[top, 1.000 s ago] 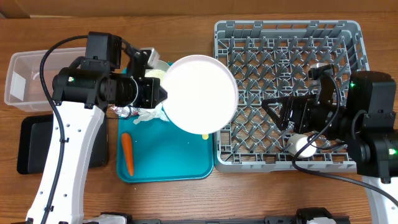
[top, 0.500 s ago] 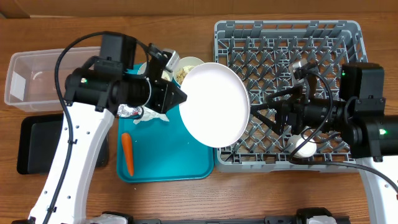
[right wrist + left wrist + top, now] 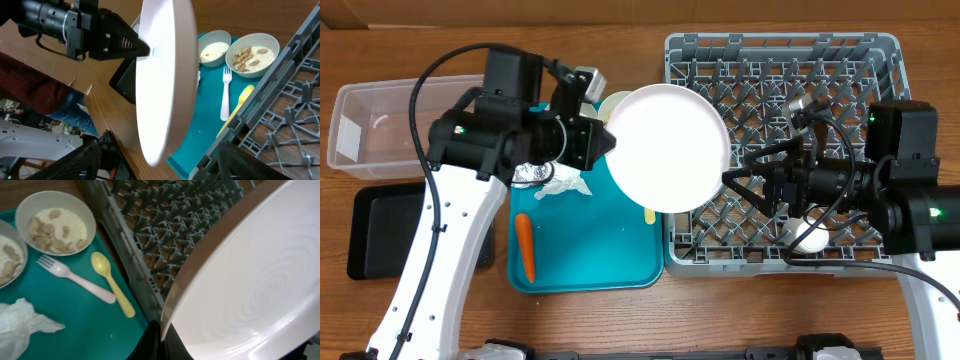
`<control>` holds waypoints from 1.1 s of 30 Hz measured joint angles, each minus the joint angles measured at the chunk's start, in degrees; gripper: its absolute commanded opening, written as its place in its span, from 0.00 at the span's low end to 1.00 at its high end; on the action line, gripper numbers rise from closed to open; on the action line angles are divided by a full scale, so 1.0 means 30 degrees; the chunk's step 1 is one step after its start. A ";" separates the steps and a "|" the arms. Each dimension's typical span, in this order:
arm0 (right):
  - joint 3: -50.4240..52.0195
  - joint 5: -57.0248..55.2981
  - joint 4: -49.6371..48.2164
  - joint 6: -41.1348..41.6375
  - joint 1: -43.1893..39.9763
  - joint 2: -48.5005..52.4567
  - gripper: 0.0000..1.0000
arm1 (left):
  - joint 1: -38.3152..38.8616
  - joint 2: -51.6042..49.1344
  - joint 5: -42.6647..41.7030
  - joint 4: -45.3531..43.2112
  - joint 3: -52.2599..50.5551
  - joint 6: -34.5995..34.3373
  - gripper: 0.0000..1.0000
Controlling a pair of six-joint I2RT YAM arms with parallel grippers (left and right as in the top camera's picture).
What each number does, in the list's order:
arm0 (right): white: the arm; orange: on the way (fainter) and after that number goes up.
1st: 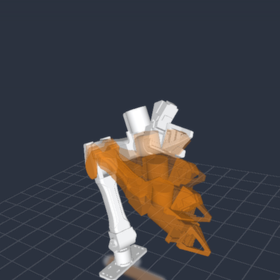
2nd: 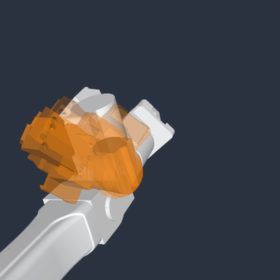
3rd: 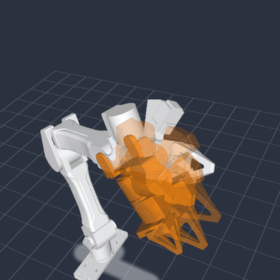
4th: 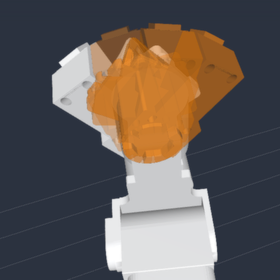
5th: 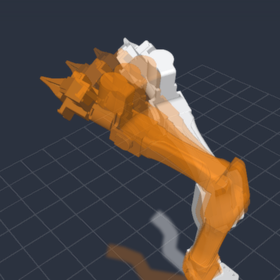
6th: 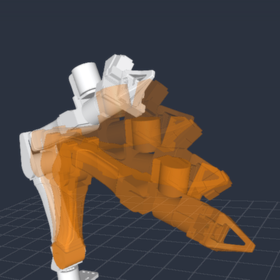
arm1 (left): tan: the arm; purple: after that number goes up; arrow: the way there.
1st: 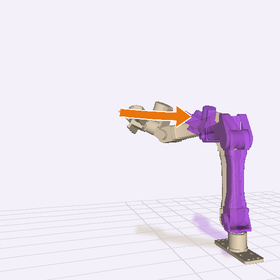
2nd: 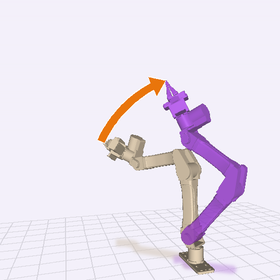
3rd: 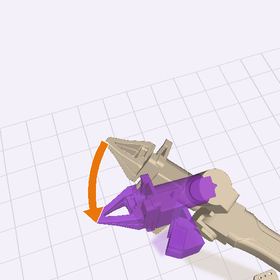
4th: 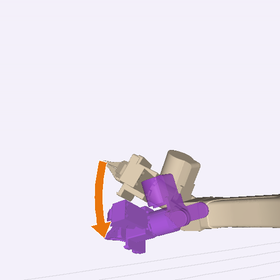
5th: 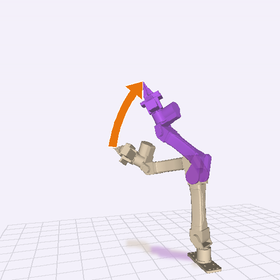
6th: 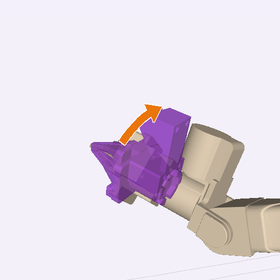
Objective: Sort waste into correct bins and load items into the dishwasher rack
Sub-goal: 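Pass the white plate from the left gripper to the right gripper, then stand the white plate upright in the rack's back right with the right gripper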
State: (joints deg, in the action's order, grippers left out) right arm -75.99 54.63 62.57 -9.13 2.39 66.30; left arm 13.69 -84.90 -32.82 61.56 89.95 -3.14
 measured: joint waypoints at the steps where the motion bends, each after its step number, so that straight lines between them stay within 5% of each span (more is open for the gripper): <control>1: 0.0000 -0.0007 0.0000 -0.0007 0.0007 0.0022 0.67 | 0.0197 0.0000 -0.0087 -0.0182 0.0000 -0.0051 0.04; 8: 0.0000 -0.0146 -0.0466 0.0146 0.0882 0.0947 0.20 | 0.2127 0.0000 0.0058 -0.0539 0.0000 -0.0576 0.04; 12: 0.0000 -0.1865 -0.0641 0.0634 0.0947 0.1071 0.06 | 0.2448 0.0000 0.0306 -0.0393 0.0000 -0.0801 0.04; 14: 0.0007 -0.2834 -0.0670 0.1304 0.1027 0.1144 0.04 | 0.2557 0.0036 0.0627 -0.0233 0.0029 -0.0954 0.08; 18: 0.0007 -0.4932 -0.0561 0.2361 0.1268 0.1115 0.04 | 0.2586 0.0044 0.1464 0.0073 0.0029 -0.1319 0.40; 20: 0.0007 -0.6142 -0.0517 0.2725 0.1100 0.1115 0.04 | 0.2543 0.0044 0.1902 0.0087 0.0029 -0.1450 0.72; 21: 0.0007 -0.6710 -0.0525 0.2943 0.1086 0.1093 0.04 | 0.2528 0.0036 0.2149 0.0204 0.0029 -0.1428 0.76; 33: 0.0007 -2.1216 0.0510 0.6535 0.1086 0.0299 0.04 | 0.1887 0.0044 0.6062 0.4218 0.2273 -0.1552 0.77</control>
State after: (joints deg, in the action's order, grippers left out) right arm -75.96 -9.02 64.10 10.48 5.65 67.20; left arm 19.35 -84.77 -14.63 74.22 96.77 -7.79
